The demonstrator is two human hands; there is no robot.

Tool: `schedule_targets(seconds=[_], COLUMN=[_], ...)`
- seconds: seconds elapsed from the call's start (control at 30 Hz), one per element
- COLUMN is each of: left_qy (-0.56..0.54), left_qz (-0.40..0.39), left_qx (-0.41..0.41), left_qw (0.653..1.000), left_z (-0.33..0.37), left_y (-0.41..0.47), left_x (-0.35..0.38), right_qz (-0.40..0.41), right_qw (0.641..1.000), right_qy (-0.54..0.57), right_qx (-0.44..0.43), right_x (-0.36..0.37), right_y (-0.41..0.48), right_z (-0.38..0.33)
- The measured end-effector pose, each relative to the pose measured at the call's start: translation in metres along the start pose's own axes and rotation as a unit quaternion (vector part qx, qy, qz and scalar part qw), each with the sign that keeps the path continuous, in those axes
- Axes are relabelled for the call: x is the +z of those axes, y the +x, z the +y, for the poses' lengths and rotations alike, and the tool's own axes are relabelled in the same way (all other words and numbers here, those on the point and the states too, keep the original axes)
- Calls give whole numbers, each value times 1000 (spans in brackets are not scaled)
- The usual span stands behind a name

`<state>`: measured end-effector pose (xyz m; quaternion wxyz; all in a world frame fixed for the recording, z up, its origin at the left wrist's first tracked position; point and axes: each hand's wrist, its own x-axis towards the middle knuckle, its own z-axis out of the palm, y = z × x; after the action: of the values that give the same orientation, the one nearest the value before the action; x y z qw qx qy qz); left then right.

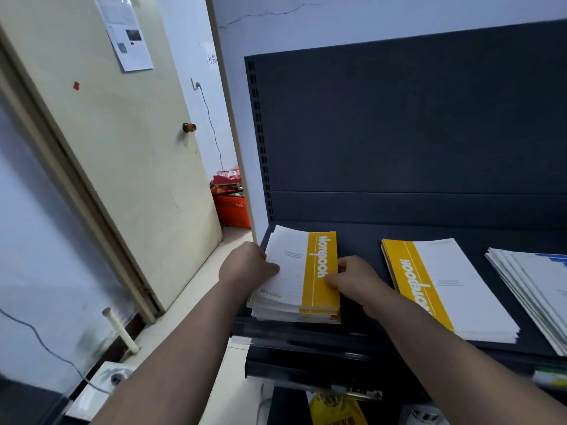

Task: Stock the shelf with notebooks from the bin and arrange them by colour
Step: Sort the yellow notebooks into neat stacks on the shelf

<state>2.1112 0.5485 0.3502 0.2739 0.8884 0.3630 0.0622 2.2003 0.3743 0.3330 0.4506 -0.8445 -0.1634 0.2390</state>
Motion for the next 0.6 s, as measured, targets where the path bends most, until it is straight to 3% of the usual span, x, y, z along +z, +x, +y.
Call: schedule_targets(seconds=[0.33, 0.6], left_qy=[43, 34], left_qz=[22, 22], left_qx=[12, 10], left_qw=[999, 999], left_z=[-10, -9], left_y=[15, 12], left_x=[-5, -3], right_qz=[34, 64], right_qw=[999, 998], right_qy=[-34, 12], right_qx=[3, 21], right_x=[18, 9], right_y=[-1, -3], right_z=[-5, -2])
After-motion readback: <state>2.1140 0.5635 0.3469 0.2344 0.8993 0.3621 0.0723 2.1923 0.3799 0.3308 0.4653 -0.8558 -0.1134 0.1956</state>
